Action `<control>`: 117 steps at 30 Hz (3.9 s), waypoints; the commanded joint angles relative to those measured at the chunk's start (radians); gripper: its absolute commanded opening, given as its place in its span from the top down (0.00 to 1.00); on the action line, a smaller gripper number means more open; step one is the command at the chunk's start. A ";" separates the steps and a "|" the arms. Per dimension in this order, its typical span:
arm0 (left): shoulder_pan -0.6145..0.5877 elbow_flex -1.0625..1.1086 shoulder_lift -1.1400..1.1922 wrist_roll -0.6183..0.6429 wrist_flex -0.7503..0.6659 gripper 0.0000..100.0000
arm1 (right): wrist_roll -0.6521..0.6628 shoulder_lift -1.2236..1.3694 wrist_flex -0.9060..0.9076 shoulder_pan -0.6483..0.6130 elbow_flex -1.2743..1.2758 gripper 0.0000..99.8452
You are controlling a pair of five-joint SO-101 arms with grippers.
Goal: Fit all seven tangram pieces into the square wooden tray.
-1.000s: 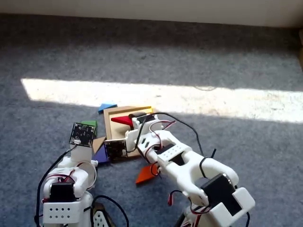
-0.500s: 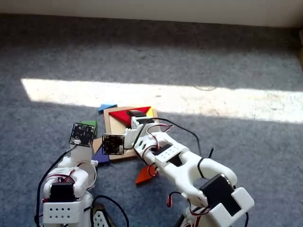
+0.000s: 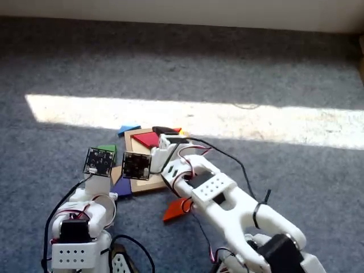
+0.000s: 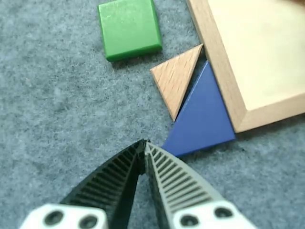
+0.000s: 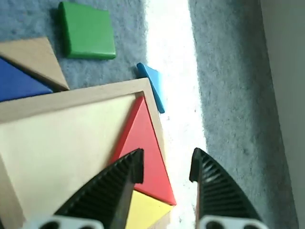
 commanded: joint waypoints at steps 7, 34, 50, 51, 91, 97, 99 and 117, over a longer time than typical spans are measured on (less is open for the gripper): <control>-0.008 0.019 -0.048 -0.003 0.006 0.99 | -0.422 -0.470 0.639 0.082 -0.045 0.84; -0.008 0.019 -0.048 -0.003 0.006 0.99 | -0.551 -0.358 1.191 -0.196 -0.050 0.63; -0.008 0.019 -0.048 -0.003 0.006 0.99 | -0.549 -0.209 0.981 -0.266 -0.079 0.63; -0.008 0.019 -0.048 -0.003 0.006 0.99 | -0.549 -0.202 0.967 -0.266 -0.067 0.63; -0.008 0.019 -0.048 -0.003 0.006 0.99 | -0.473 -0.174 1.106 -0.147 -0.124 0.99; -0.008 0.019 -0.048 -0.003 0.006 0.99 | -0.566 -0.378 1.072 -0.064 -0.150 0.99; -0.008 0.019 -0.048 -0.003 0.006 0.99 | -0.609 -0.383 1.035 -0.058 -0.189 0.99; -0.008 0.019 -0.048 -0.003 0.006 0.99 | -0.951 0.223 0.742 -0.091 -0.651 0.99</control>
